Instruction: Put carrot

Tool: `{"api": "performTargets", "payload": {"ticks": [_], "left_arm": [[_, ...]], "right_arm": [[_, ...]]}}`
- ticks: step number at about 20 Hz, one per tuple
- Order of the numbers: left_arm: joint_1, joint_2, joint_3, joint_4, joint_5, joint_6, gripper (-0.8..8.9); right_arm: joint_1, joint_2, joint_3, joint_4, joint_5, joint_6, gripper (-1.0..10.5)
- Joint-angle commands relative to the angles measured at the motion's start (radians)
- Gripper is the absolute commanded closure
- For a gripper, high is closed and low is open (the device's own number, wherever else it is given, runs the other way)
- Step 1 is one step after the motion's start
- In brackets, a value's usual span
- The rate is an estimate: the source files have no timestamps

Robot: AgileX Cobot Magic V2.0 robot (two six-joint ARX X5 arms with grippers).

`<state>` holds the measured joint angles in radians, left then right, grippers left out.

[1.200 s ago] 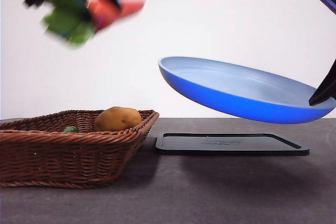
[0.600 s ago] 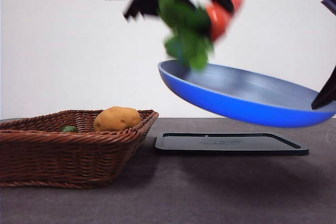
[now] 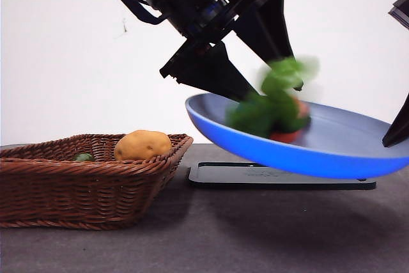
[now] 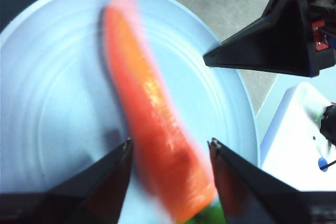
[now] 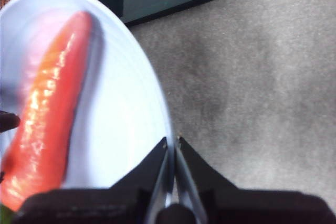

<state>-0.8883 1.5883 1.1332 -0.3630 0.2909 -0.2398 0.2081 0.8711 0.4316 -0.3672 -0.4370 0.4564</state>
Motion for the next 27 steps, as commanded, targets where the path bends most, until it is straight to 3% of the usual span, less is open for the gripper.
{"api": "performTargets", "payload": {"ticks": [1,8,11,13,17,27], "left_arm": [[-0.009,0.01,0.014,0.006,0.002,-0.049,5.4],[0.001,-0.251,0.014,-0.066,-0.028,-0.017,5.42],[0.005,-0.403,0.014,-0.158,-0.185,0.03,5.42],[0.006,-0.495,0.014,-0.219,-0.286,0.054,5.42],[0.032,-0.618,0.014,-0.327,-0.41,0.082,5.42],[0.06,-0.657,0.014,-0.43,-0.5,0.11,5.42]], "right_arm": [[0.003,0.002,0.013,0.014,-0.002,-0.001,9.4],[0.002,0.039,0.049,-0.107,-0.002,-0.007,9.4],[0.002,0.106,0.138,-0.156,0.005,-0.048,9.4],[0.002,0.172,0.225,-0.184,0.053,-0.078,9.4],[-0.008,0.341,0.408,-0.197,0.078,-0.134,9.4],[-0.106,0.859,0.823,-0.187,0.077,-0.169,9.4]]}}
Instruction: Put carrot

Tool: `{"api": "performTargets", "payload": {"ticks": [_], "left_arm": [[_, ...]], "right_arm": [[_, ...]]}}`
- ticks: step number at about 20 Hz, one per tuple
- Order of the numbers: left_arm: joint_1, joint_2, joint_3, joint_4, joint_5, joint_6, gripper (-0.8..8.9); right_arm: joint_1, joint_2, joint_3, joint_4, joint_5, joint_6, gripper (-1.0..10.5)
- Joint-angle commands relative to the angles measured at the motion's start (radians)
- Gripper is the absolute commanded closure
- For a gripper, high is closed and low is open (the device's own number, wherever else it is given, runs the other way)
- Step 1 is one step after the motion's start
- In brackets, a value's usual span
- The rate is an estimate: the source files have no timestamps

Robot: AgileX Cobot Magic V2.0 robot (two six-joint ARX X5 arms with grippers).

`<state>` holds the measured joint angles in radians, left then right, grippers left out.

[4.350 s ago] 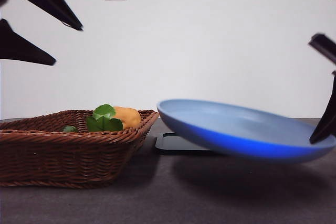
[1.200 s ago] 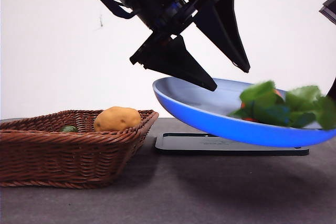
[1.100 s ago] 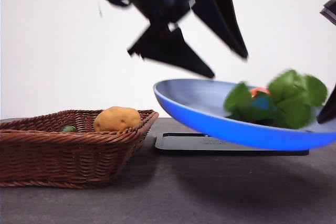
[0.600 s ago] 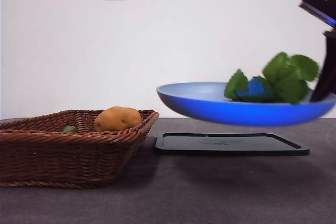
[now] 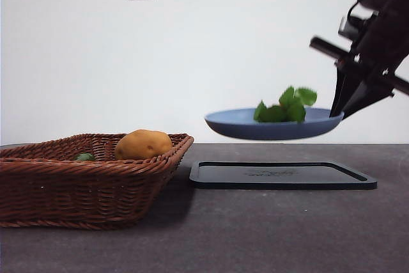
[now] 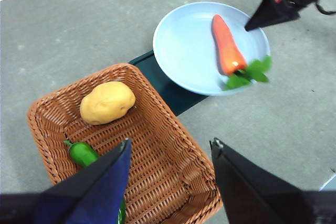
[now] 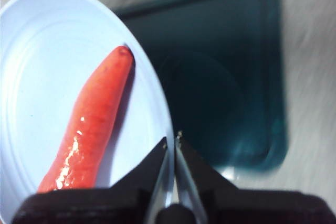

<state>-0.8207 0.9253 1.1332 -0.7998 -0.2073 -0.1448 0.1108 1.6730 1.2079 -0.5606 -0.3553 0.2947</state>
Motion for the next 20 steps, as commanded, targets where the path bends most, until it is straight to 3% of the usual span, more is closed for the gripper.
{"api": "performTargets", "payload": {"ticks": [1,8,13,20], "left_arm": [[-0.008,0.006,0.014,0.008,-0.002,0.015,5.42],[-0.008,0.006,0.014,0.02,-0.002,0.015,5.42],[-0.008,0.006,0.014,0.022,-0.003,0.015,5.43],[0.032,0.01,0.014,0.081,-0.037,0.068,5.43]], "right_arm": [[-0.017,0.098,0.072,0.007,-0.005,-0.007,9.4],[-0.039,0.252,0.112,0.051,-0.004,-0.008,9.3],[-0.039,0.254,0.112,0.058,-0.005,-0.016,7.5],[-0.028,0.076,0.112,-0.032,-0.004,-0.087,7.5]]}}
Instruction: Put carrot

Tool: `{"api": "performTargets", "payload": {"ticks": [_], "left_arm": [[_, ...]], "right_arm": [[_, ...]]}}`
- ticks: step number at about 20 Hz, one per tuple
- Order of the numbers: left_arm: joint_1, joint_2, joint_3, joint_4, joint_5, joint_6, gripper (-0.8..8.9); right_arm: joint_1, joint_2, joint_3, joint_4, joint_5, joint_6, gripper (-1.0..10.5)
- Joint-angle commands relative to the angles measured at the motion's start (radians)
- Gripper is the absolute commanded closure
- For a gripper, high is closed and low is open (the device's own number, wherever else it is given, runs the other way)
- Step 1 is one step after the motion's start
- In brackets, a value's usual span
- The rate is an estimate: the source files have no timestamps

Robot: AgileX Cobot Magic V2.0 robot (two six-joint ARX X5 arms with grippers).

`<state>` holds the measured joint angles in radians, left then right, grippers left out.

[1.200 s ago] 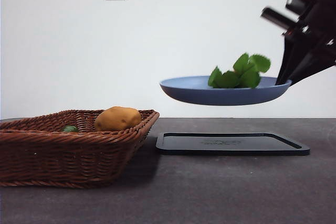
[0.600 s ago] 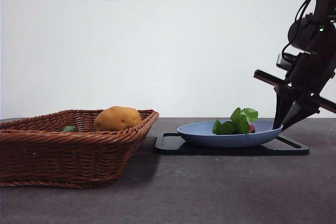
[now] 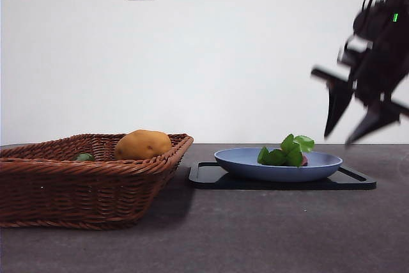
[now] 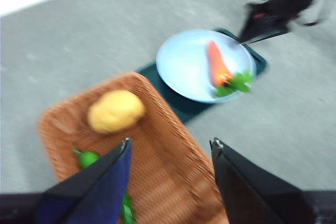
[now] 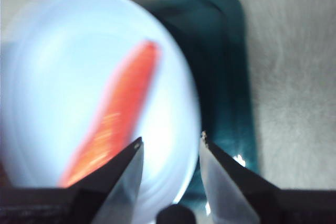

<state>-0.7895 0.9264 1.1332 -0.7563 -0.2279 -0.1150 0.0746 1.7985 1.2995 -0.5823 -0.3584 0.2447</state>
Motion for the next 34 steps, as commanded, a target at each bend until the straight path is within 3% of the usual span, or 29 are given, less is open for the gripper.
{"api": "performTargets", "payload": {"ticks": [1,3,8,11,16,21,25,29,34], "left_arm": [[0.01,0.011,0.014,0.068,-0.034,0.058,5.44],[0.031,0.011,0.014,0.108,-0.037,0.111,5.66],[0.149,0.011,0.014,0.109,-0.031,0.199,8.1],[0.26,0.011,0.011,0.04,-0.025,0.24,8.08],[0.449,-0.019,-0.029,0.043,0.142,0.24,8.08],[0.589,-0.084,-0.2,0.197,0.318,0.192,8.08],[0.644,-0.162,-0.418,0.344,0.421,0.133,8.08],[0.645,-0.28,-0.541,0.418,0.445,0.058,8.07],[0.645,-0.285,-0.541,0.423,0.442,0.056,8.07]], "right_arm": [[0.011,-0.107,0.02,-0.034,0.0,-0.037,7.5],[0.014,-0.212,0.02,-0.079,0.003,-0.037,7.5],[0.083,-0.472,0.018,-0.213,0.107,-0.127,9.1],[0.155,-0.581,0.01,-0.24,0.111,-0.141,9.4],[0.268,-0.687,-0.017,-0.224,0.266,-0.141,9.4],[0.391,-0.822,-0.154,-0.077,0.451,-0.147,9.4],[0.468,-0.985,-0.403,0.166,0.545,-0.151,9.4],[0.499,-1.135,-0.687,0.402,0.551,-0.155,9.4],[0.491,-1.129,-0.726,0.372,0.551,-0.149,9.4]]}}
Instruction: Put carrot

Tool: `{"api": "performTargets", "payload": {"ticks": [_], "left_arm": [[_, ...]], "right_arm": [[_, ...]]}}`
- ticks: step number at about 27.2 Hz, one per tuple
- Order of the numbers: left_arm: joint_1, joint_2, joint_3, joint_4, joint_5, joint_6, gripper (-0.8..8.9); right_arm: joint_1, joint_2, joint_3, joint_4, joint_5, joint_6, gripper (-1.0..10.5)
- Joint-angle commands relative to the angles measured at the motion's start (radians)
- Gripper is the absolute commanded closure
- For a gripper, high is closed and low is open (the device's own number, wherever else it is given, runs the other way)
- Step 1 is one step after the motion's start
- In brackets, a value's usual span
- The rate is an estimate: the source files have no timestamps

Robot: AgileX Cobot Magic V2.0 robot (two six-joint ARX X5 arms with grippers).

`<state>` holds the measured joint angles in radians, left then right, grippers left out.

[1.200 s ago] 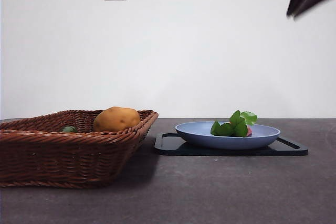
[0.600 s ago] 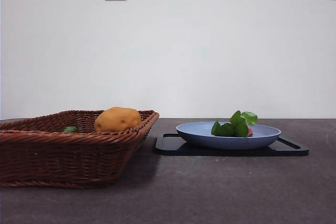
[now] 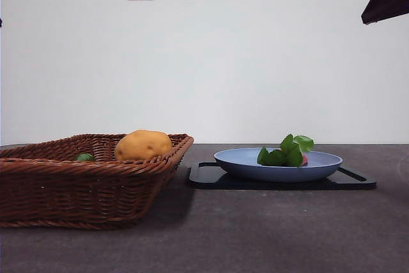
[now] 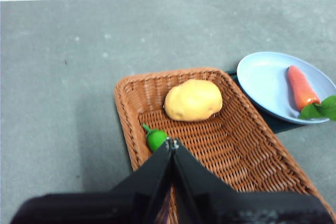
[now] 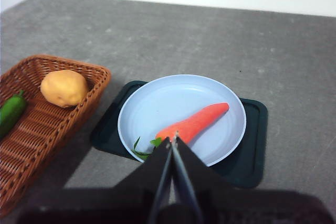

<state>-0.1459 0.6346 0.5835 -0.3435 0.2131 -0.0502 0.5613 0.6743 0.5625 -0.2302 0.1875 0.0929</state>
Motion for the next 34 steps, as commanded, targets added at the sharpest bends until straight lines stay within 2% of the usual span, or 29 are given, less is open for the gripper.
{"api": "performTargets", "payload": {"ticks": [1,9,13,17,20,28,34], "left_arm": [[0.001,0.006,0.008,0.01,0.001,-0.008,8.07],[-0.004,-0.023,0.008,0.02,-0.006,-0.006,8.07],[-0.003,-0.217,0.008,0.021,-0.002,-0.004,8.07],[0.024,-0.372,-0.001,0.027,-0.003,0.093,8.07],[0.062,-0.409,-0.055,0.031,-0.004,0.137,8.07],[0.184,-0.495,-0.323,0.169,-0.002,0.128,8.07],[0.207,-0.581,-0.497,0.272,-0.004,0.12,8.07]], "right_arm": [[0.005,-0.005,0.011,0.02,0.004,0.003,9.4],[0.003,-0.006,0.011,0.02,0.005,0.003,9.4],[0.003,-0.006,0.011,0.02,0.005,0.003,9.4],[0.003,-0.006,0.011,0.02,0.005,0.003,9.4],[0.003,-0.006,0.011,0.02,0.005,0.003,9.4],[0.003,-0.006,0.011,0.02,0.005,0.003,9.4],[0.003,-0.006,0.011,0.02,0.005,0.003,9.4]]}}
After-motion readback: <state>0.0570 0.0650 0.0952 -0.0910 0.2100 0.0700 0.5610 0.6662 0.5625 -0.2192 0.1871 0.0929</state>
